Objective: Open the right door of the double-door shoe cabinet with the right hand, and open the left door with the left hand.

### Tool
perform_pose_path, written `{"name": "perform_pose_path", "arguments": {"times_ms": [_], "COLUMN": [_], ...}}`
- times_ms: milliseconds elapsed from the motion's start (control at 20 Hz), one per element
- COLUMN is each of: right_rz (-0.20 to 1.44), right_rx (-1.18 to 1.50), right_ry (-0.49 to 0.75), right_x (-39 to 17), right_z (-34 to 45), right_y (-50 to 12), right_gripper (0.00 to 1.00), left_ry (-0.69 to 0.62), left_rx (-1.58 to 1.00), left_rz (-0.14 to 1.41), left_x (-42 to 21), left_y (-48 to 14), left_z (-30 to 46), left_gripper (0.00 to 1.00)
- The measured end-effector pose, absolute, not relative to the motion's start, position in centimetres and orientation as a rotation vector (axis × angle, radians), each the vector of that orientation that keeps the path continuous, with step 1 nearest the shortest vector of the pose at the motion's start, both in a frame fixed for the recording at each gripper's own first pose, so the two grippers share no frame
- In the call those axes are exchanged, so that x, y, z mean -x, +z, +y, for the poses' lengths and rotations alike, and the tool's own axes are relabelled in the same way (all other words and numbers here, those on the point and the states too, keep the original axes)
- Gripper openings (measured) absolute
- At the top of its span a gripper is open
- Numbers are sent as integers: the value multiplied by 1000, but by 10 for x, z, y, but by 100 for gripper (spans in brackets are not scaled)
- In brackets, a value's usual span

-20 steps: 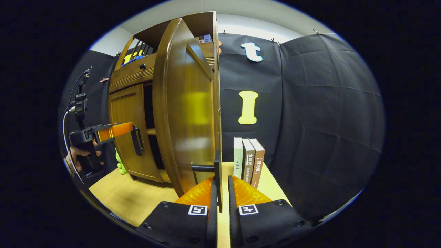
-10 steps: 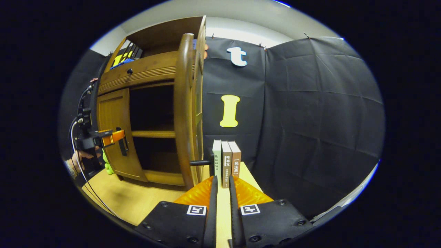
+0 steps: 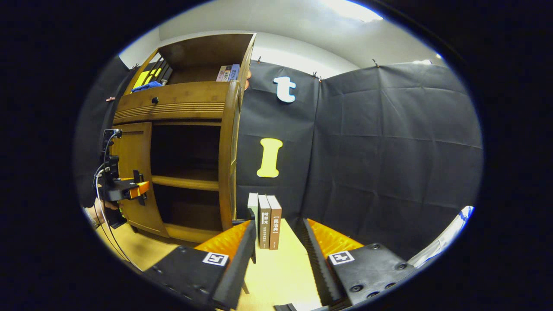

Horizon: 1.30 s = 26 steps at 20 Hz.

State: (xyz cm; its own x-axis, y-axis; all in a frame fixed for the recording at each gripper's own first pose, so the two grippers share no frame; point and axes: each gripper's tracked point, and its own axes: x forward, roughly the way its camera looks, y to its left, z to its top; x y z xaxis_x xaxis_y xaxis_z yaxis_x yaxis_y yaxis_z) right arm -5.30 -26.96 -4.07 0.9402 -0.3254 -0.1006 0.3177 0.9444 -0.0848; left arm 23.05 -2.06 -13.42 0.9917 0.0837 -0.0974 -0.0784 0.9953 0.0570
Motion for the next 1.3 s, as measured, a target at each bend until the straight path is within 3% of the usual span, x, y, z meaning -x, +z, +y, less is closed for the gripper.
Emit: {"name": "perform_pose_path", "arguments": {"times_ms": [50,450,900,1300], "right_rz": [107,117,96,97], "right_rx": [75,107,130,154], "right_ry": [-333,-354,-396,-357], "right_x": [54,64,90,89], "right_z": [-268,-259,-241,-191], "right_y": [-38,-35,-21,-19], "right_gripper": [76,78,78,78], "left_ry": [75,76,41,-54], "left_rx": [-53,-54,-34,-24], "left_rz": [94,81,98,124], "left_x": [-231,-231,-223,-165], "left_y": [-135,-142,-144,-139], "left_z": [-21,-11,-10,-10], "left_gripper": [75,40,33,32]}}
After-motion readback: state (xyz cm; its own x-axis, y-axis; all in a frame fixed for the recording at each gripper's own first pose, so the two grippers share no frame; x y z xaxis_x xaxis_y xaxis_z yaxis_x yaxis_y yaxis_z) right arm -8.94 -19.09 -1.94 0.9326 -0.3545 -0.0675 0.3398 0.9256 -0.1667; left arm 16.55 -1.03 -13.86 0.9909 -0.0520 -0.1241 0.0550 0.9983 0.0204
